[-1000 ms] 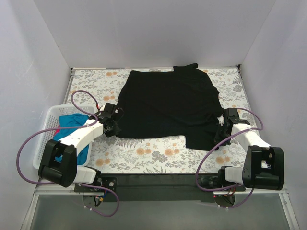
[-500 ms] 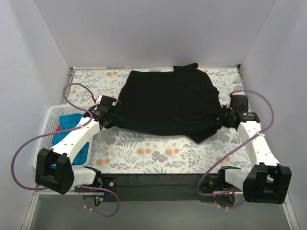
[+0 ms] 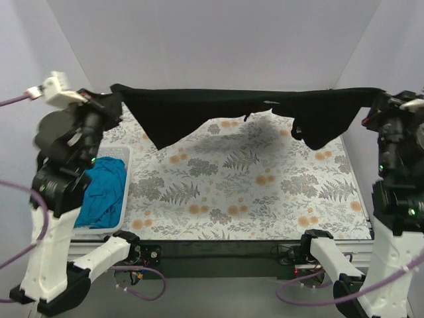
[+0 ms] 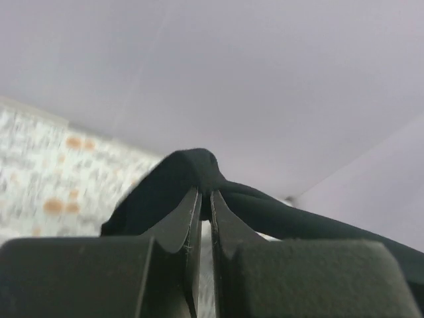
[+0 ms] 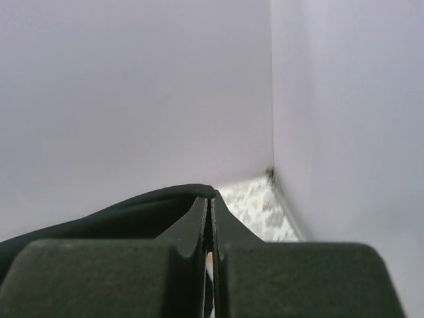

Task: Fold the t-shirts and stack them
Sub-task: Flatten the tshirt out

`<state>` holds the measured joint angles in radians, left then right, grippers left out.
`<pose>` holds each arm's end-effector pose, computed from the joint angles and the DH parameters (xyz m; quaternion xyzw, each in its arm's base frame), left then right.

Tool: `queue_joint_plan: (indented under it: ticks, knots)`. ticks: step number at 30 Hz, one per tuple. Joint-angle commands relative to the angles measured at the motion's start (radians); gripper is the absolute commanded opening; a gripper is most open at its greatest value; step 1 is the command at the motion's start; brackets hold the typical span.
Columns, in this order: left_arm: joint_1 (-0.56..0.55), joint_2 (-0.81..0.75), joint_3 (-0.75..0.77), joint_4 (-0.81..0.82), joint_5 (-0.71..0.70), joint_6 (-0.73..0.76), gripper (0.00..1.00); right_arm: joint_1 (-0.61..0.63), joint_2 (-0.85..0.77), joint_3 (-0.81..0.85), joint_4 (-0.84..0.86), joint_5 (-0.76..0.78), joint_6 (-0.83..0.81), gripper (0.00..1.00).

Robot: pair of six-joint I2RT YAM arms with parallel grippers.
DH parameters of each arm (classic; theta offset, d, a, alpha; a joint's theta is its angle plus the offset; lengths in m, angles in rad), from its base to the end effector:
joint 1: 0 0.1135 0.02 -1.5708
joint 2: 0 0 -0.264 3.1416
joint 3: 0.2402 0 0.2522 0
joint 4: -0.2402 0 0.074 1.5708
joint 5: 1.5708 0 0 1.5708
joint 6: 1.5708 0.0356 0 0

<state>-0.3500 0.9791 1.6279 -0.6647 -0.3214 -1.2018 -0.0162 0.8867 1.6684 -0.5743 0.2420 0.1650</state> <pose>0.1348 -0.0373 0.5267 -0.3929 0.5943 -0.4035 0.5741 0.0908 -0.0100 0.5556 0.1499 0.6145 -0.0186 0.7743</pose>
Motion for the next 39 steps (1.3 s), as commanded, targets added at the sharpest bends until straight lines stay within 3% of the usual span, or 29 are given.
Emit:
queue_joint_plan:
  ticks: [1,9,14,16,22,26,32,39]
  knots:
    - [0.006,-0.089,0.079,0.060,0.002,0.132,0.00,-0.002,-0.067,0.119,0.056,0.092,-0.151,0.01]
    - [0.006,-0.005,0.247,0.025,0.039,0.215,0.00,-0.001,-0.020,0.281,0.094,-0.021,-0.252,0.01]
    - [0.006,0.082,0.156,0.094,0.025,0.232,0.00,-0.001,0.084,0.266,0.120,-0.151,-0.266,0.01]
    - [0.006,0.131,0.081,0.129,0.015,0.228,0.00,-0.001,0.122,0.211,0.143,-0.184,-0.265,0.01]
    - [0.011,0.305,-0.216,0.286,-0.079,0.203,0.00,-0.001,0.207,-0.234,0.405,-0.225,-0.271,0.01]
    - [0.049,0.554,-0.299,0.378,-0.094,0.165,0.00,-0.001,0.352,-0.404,0.565,-0.276,-0.269,0.01]
    - [0.140,0.912,-0.205,0.395,-0.044,0.073,0.00,-0.001,0.664,-0.435,0.717,-0.294,-0.266,0.01]
    - [0.195,1.131,-0.036,0.390,0.050,0.071,0.00,-0.002,0.981,-0.288,0.711,-0.309,-0.262,0.01]
